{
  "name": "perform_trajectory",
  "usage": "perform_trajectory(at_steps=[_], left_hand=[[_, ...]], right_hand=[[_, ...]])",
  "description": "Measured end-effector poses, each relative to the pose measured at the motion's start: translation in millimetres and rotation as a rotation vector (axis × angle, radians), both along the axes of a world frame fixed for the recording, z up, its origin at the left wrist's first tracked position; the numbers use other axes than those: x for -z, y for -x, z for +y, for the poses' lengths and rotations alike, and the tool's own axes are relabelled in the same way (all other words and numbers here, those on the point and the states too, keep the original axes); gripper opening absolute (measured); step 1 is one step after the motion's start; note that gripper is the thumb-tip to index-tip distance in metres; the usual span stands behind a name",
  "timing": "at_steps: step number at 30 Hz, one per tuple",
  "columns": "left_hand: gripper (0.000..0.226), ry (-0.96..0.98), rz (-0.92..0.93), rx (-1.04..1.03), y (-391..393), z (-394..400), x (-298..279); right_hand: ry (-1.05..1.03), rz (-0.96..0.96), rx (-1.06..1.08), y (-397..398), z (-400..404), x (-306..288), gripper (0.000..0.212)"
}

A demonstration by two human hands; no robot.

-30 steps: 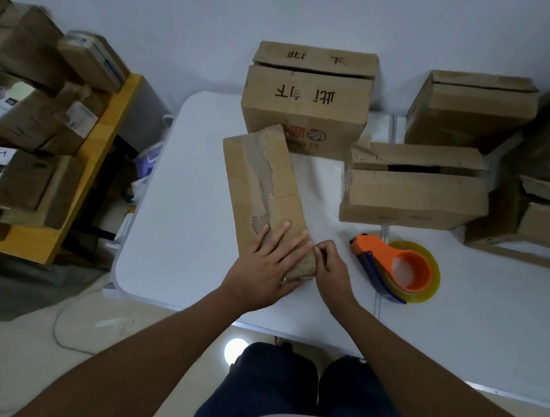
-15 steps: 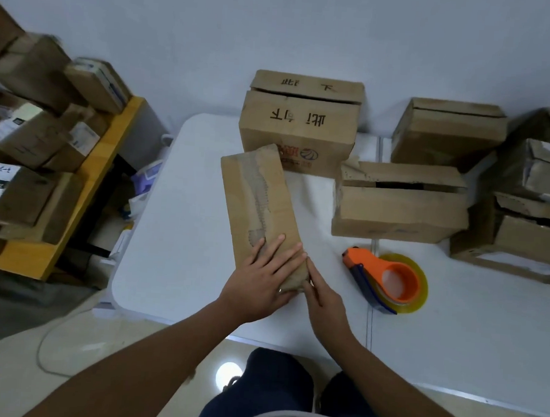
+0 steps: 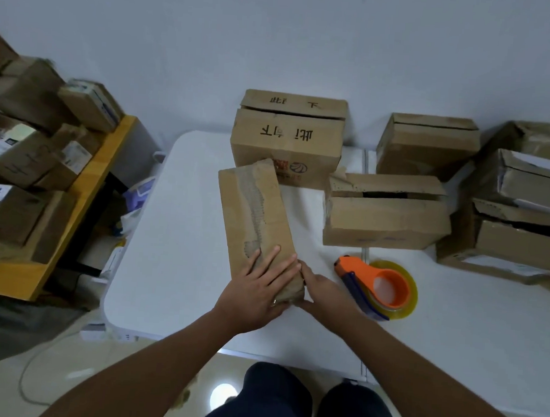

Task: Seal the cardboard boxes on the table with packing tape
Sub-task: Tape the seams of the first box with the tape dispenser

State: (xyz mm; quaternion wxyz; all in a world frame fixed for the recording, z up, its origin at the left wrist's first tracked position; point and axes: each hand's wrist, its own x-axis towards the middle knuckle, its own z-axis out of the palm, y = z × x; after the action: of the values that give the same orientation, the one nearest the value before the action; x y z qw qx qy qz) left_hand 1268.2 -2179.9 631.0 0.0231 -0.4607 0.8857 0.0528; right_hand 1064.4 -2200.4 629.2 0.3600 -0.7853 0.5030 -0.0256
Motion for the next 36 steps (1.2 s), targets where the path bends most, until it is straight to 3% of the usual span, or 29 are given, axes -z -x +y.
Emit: perform_trajectory(at_steps=[4, 7, 10, 13, 16, 19, 23, 33, 36], left_hand=[[0.069, -0.087, 0.102, -0.021, 1, -2, -7], [0.055, -0.298, 0.516, -0.156, 5, -15, -25], [0.044, -0.255, 0.798, -0.43, -4, -21, -46], [0.032, -0.201, 1.009, -0.9, -26, -8, -42], [0.027, -0.673, 1.5, -1.431, -48, 19, -19], [0.044, -1.101, 1.755, -1.541, -51, 51, -2], [0.049, -1.205, 1.809, -1.498, -47, 71, -4], [0.016, -0.998, 1.548, -1.244, -55, 81, -10], [0.01, -0.971, 1.578, -1.215, -52, 80, -10]], right_hand=[[0.01, -0.119, 0.078, 1, 17, 1, 0.088], [0.167, -0.091, 0.049, 5, 17, -14, 0.09], [0.246, -0.001, -0.076, -9, 17, -32, 0.08], [0.264, 0.014, -0.169, -28, 13, -35, 0.071], [0.346, 0.103, -0.267, -42, 8, -24, 0.079], [0.403, 0.212, -0.297, -46, 8, -10, 0.077], [0.459, 0.256, -0.288, -47, 12, -4, 0.072], [0.43, 0.316, -0.165, -56, 26, -6, 0.074], [0.435, 0.32, -0.169, -56, 26, -5, 0.073]])
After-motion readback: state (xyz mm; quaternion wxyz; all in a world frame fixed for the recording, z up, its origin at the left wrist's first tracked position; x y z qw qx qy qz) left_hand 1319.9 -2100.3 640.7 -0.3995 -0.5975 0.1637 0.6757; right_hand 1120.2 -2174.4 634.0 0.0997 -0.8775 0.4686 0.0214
